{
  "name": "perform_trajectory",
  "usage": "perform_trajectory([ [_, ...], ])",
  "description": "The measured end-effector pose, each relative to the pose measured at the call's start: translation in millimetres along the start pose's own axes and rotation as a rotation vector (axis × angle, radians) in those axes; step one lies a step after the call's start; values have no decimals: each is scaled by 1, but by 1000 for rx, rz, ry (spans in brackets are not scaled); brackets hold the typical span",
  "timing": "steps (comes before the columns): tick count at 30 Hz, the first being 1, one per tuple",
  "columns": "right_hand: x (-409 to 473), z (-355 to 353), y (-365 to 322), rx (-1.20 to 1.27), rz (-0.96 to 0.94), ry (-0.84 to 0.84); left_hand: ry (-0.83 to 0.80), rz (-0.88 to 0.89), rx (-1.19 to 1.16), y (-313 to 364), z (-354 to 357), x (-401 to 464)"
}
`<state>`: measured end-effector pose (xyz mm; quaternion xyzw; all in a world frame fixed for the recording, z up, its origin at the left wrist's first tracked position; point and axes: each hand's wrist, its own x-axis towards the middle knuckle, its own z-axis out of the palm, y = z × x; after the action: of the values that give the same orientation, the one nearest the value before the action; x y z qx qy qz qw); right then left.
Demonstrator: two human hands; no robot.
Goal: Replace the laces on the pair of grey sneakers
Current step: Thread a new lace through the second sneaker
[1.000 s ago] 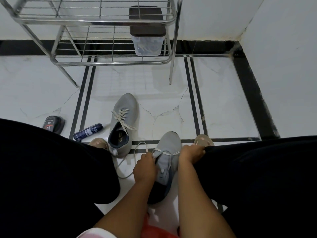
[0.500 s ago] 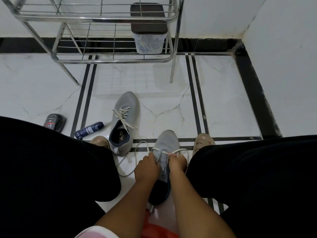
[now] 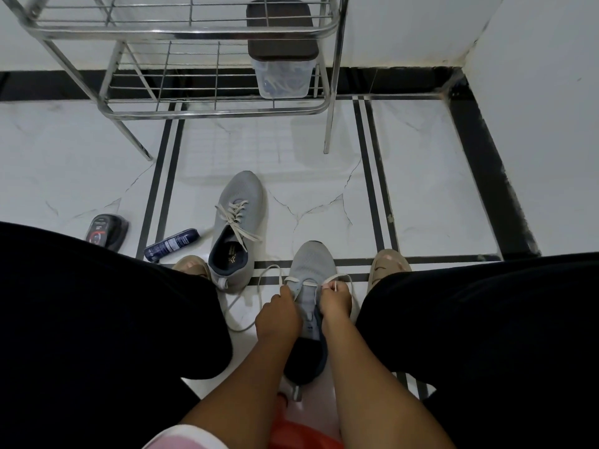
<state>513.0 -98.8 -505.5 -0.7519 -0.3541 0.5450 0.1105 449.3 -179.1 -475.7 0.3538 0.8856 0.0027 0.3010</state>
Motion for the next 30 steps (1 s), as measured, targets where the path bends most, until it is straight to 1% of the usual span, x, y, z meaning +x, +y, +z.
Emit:
perform_trajectory([
  [7,5,1,-1,10,-40,-135,-29,-47,-22,0,-5,-1],
  [9,7,2,-2,44,-49,-125,-30,-64,-31,-1,-6,-1],
  [14,5,10,2,38,-59,-55,-42,-102,-80,0,-9,-1],
  [20,10,6,2,127,19,-5,-52,-132,-118,0,-11,1],
  [24,17,7,2,240,139,34,-53,-141,-154,-1,-10,1],
  [26,21,5,-3,334,197,19,-54,-138,-171,-1,-10,2],
  [30,15,-5,-21,418,180,-39,-38,-105,-153,-1,-10,1],
])
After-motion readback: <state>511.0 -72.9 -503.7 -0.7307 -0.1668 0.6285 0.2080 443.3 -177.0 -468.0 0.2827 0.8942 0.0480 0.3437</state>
